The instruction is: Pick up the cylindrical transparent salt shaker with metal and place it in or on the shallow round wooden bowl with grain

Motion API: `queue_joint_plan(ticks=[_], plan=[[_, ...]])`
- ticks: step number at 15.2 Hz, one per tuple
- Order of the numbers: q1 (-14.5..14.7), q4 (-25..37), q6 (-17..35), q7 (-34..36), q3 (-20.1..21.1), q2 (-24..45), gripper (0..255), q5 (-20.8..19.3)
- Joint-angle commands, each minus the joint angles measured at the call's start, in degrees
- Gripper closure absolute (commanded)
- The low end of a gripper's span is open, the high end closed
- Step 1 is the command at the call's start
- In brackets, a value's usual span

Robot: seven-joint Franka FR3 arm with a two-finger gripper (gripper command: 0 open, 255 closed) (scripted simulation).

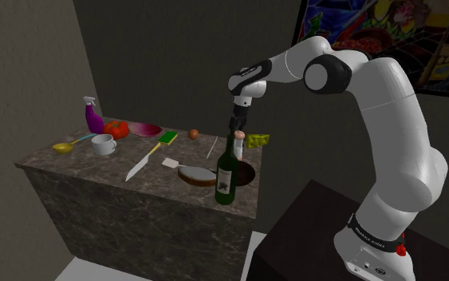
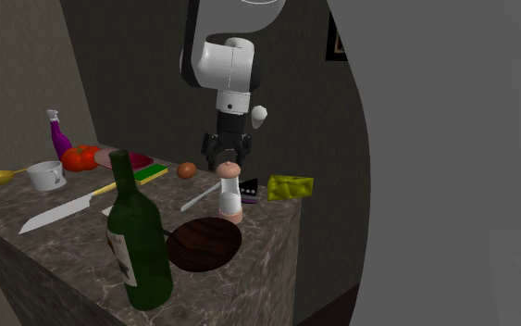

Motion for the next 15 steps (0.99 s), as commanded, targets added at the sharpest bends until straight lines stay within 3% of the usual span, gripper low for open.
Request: queue_joint_plan(ticks=[1,10,15], plan=[[0.0,0.0,0.0,0.0,0.0,0.0,255,0.0],[0.0,0.0,0.01,0.0,0.0,0.0,255,0.0],[0.11,0.77,-2.63,0.68,-0.31,-1.94,255,-0.54]])
